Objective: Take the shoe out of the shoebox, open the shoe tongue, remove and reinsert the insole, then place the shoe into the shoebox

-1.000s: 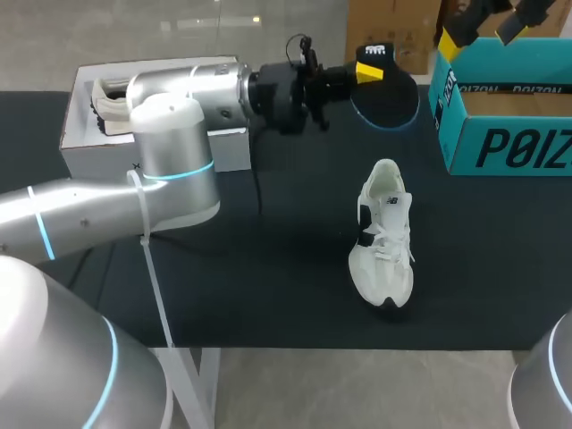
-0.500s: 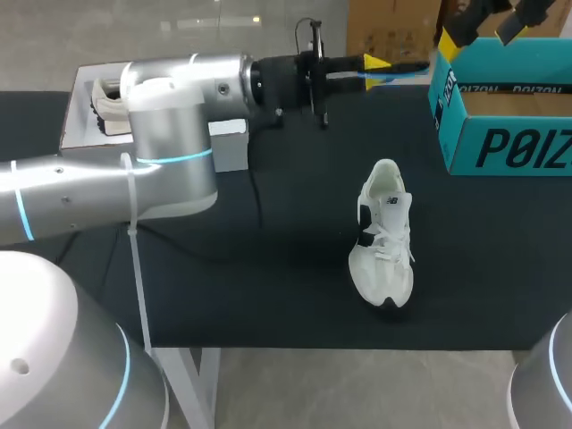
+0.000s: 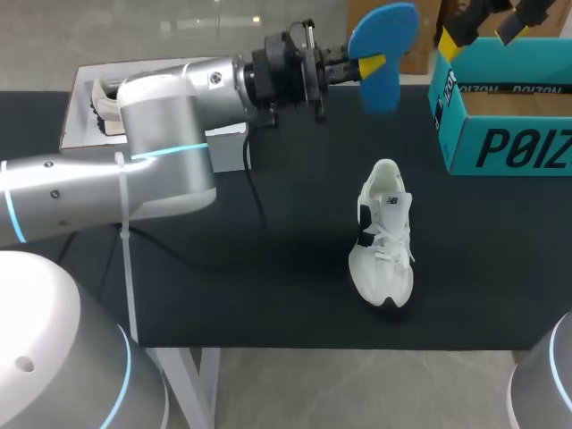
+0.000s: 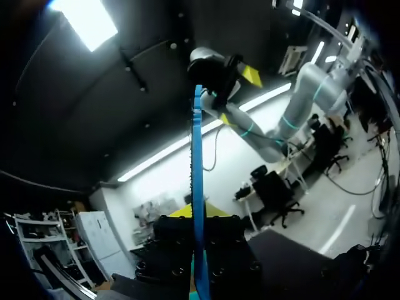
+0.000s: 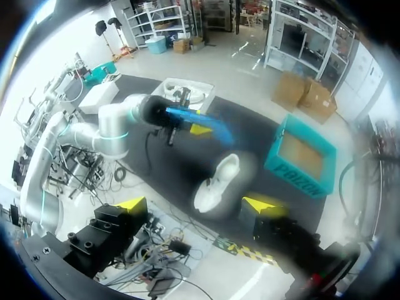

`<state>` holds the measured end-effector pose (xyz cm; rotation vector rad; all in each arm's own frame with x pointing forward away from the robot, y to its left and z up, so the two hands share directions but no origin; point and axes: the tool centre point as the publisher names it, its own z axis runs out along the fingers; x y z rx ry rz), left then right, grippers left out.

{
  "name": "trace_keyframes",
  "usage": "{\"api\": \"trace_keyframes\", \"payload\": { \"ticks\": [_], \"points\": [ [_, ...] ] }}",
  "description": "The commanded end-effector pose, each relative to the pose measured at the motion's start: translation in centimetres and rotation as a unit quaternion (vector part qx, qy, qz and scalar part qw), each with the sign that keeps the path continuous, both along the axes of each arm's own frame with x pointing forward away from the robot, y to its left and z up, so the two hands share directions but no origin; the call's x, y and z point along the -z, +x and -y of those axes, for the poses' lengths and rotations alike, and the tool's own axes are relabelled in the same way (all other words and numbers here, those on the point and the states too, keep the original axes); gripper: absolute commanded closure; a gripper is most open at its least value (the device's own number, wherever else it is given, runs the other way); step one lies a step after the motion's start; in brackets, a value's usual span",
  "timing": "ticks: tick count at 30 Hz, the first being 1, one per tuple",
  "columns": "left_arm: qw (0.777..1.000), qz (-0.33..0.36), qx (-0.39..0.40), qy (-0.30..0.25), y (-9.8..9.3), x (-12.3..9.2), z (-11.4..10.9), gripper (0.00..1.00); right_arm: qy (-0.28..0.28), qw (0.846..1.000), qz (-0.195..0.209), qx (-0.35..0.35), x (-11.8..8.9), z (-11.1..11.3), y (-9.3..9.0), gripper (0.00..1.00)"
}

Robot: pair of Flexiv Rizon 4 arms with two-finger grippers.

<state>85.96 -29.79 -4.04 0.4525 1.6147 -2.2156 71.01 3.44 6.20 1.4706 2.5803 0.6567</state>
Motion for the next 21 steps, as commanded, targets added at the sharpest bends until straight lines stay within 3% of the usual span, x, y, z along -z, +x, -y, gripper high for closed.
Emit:
{"api": "trace_keyframes", "payload": {
  "ticks": [1, 16, 18, 21],
  "points": [
    [0.945, -0.322, 0.035, -0.039, -0.25, -0.11, 0.11, 1.00, -0.001, 1.000, -0.002, 0.000, -0.08, -0.05, 0.17, 0.00],
    [0.945, -0.322, 0.035, -0.039, -0.25, -0.11, 0.11, 1.00, -0.001, 1.000, -0.002, 0.000, -0.08, -0.05, 0.17, 0.00],
    [0.922, -0.378, 0.068, -0.050, 0.12, 0.25, 0.04, 1.00, -0.001, 1.000, -0.002, 0.000, -0.08, -0.05, 0.17, 0.00],
    [0.906, -0.417, 0.072, -0.013, 0.69, 0.87, -0.22, 1.00, -0.001, 1.000, -0.002, 0.000, -0.08, -0.05, 0.17, 0.00]
  ]
}}
